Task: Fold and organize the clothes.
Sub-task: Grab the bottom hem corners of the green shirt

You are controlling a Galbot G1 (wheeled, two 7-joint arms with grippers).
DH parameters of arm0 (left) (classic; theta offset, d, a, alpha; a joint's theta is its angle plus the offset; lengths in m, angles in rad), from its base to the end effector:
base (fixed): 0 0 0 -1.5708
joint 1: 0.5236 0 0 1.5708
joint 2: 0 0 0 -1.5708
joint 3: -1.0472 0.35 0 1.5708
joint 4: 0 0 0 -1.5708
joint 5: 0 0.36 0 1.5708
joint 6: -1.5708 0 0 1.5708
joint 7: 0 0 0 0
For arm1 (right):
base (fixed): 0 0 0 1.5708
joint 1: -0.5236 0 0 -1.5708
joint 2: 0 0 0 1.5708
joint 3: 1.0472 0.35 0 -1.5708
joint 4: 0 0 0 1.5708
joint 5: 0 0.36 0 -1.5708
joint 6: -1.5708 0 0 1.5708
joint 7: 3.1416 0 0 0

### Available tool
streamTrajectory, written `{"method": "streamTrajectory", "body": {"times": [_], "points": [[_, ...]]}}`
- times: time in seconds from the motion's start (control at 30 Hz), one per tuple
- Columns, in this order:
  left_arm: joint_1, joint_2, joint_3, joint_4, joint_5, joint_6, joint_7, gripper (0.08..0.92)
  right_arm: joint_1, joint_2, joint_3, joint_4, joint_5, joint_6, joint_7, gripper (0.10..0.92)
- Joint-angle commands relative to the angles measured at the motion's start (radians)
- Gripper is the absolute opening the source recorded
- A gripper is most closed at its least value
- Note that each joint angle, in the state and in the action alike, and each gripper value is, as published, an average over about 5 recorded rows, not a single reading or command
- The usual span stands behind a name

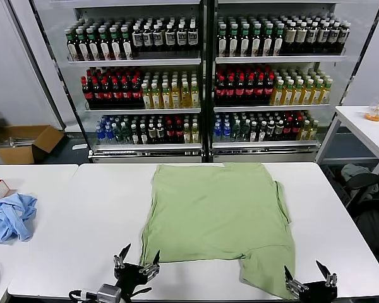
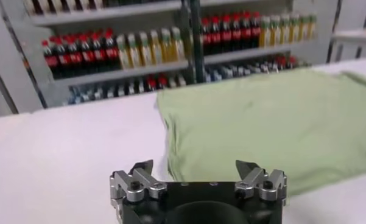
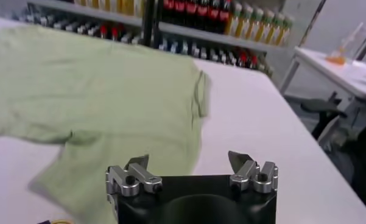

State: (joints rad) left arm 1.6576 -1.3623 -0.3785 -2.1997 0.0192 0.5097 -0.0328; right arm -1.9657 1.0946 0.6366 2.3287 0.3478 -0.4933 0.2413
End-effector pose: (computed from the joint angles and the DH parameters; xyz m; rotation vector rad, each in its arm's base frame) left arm 0.1535 -0.0126 -0.2831 -0.2352 -2.6241 -0.2305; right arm 0.0960 -0.0732 -0.2536 0.0026 -2.4840 0.2535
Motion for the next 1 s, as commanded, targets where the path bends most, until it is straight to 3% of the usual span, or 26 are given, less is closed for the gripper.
{"method": "streamTrajectory", "body": {"times": [0.03,0.3,0.47,1.0], "points": [[-0.017,0.006,0.003,0.032,0.023,0.067,0.009,0.823,0.001,0.006,-0.062,-0.032,0.001,-0.029,0.003,0.823],[-0.037,0.004,0.017,0.065,0.02,0.067,-0.004,0.823,0.041,0.022,-0.113,-0.06,0.018,-0.053,-0.014,0.817],[-0.039,0.005,0.021,0.07,-0.001,0.066,-0.007,0.782,0.043,0.025,-0.125,-0.065,0.04,-0.06,-0.019,0.707],[-0.043,0.027,0.012,0.062,-0.134,0.061,0.011,0.325,0.019,0.001,-0.046,-0.021,0.148,-0.062,-0.05,0.257]]}}
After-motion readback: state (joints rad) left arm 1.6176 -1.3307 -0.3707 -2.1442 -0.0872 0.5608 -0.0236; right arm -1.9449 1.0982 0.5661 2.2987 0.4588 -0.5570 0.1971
